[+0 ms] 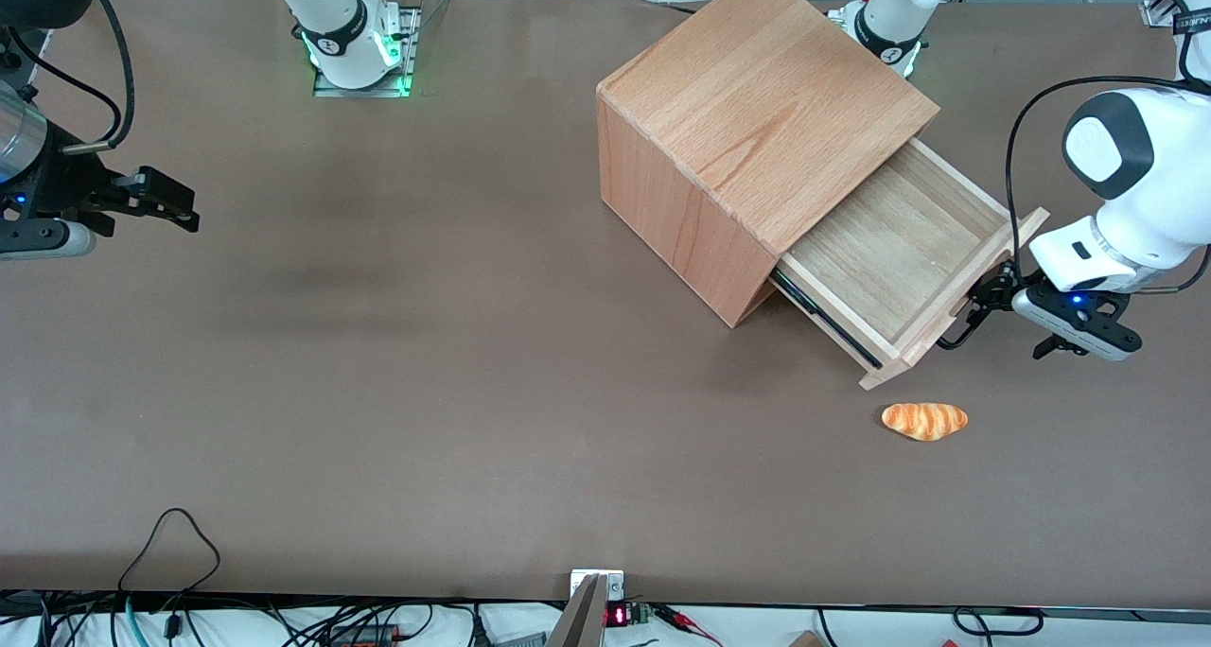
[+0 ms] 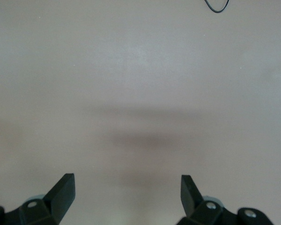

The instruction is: Open top drawer with left arm

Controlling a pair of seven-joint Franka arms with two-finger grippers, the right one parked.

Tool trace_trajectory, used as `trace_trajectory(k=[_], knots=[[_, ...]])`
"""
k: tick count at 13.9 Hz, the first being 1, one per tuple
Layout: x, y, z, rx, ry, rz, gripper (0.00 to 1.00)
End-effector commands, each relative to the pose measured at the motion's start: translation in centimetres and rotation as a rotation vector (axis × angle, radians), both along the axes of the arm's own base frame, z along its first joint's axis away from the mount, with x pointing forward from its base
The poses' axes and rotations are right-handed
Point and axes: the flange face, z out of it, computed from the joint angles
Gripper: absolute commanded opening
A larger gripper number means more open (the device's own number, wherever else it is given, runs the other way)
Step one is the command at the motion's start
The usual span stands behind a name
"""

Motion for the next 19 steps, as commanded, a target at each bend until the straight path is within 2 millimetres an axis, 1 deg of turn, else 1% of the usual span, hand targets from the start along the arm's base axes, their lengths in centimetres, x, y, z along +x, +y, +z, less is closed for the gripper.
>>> trace_trajectory(k=[1,4,9,11,12,13,15,17,19], knots=[[1.3,0.8,1.8,0.033,0.004,0.027,1.00],[0.9,0.5,3.7,0.023,0.049,0.009,1.00],[1.0,0.2,6.7,0.013,0.088,-0.008,1.00],[0.5,0.2,8.5,0.002,0.107,0.005,1.00],[0.1,0.2,9.3,0.009,0.125,0.023,1.00],[-0.3,0.6,10.9,0.049,0.130,0.055,1.00],[-2.1,0.7,13.8,0.091,0.164,0.164,1.00],[-4.3,0.8,16.3,0.070,0.197,0.278,1.00],[-5.8,0.9,18.4,0.052,0.195,0.332,1.00]])
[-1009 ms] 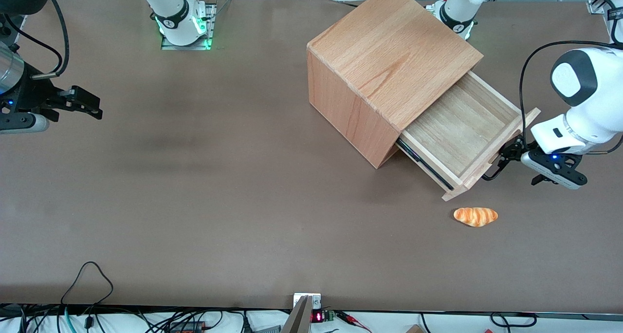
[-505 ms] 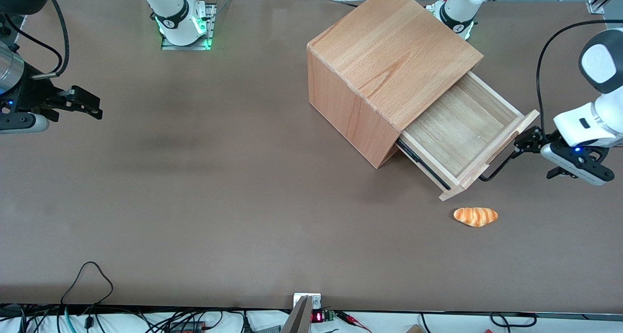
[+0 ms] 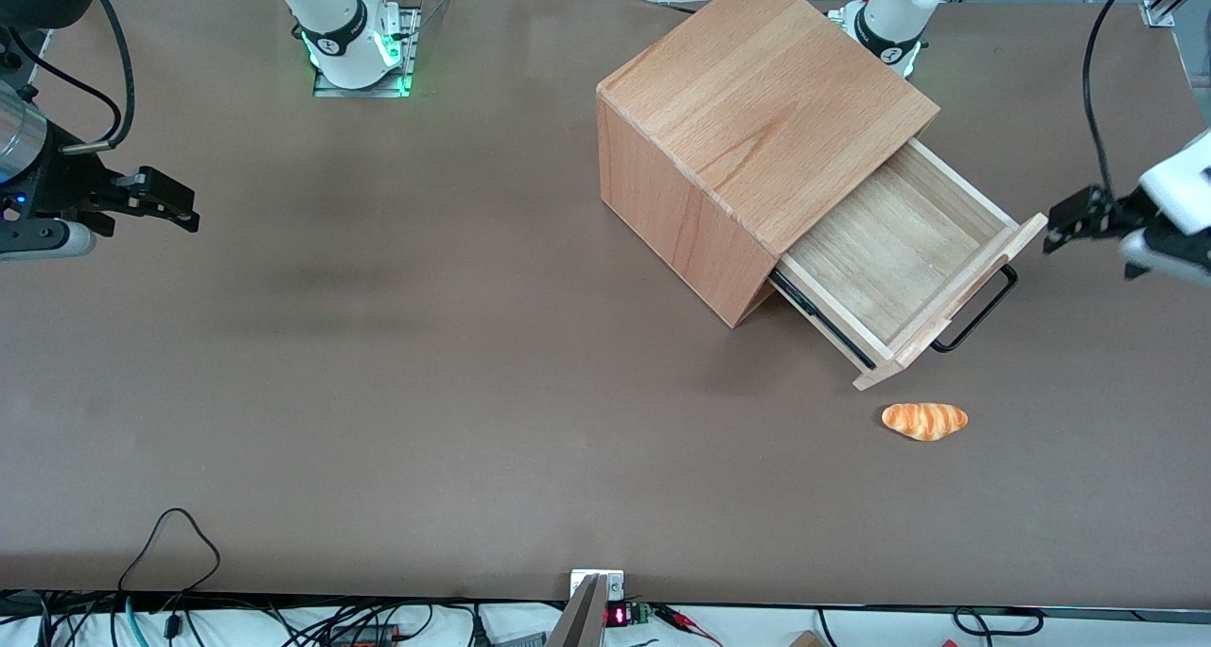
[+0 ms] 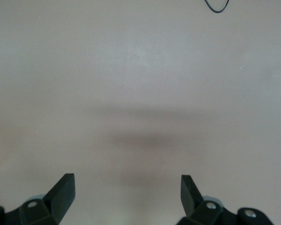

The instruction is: Open top drawer with left arm

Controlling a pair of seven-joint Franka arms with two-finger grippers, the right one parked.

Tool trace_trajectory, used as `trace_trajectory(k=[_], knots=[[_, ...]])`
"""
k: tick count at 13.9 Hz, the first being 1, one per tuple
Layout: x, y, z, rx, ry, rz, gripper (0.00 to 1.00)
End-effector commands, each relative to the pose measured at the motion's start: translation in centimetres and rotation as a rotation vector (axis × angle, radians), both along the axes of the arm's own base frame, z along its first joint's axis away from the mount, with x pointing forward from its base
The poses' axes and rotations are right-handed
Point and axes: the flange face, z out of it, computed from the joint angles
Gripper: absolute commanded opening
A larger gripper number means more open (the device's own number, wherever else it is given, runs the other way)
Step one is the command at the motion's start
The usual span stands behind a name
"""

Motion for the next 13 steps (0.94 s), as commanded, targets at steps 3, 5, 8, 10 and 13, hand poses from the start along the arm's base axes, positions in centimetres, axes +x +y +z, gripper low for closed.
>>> trace_trajectory(k=[3,5,8,10,13], knots=[[-3.4,-1.0,2.7,0.002,0.071,0.242,1.00],[-3.4,-1.4,4.1,0.003,0.059,0.304,1.00],[-3.3,-1.2,4.5,0.002,0.048,0.312,1.00],[-3.1,-1.0,4.5,0.002,0.045,0.311,1.00],[-3.1,-1.0,4.5,0.001,0.045,0.308,1.00]])
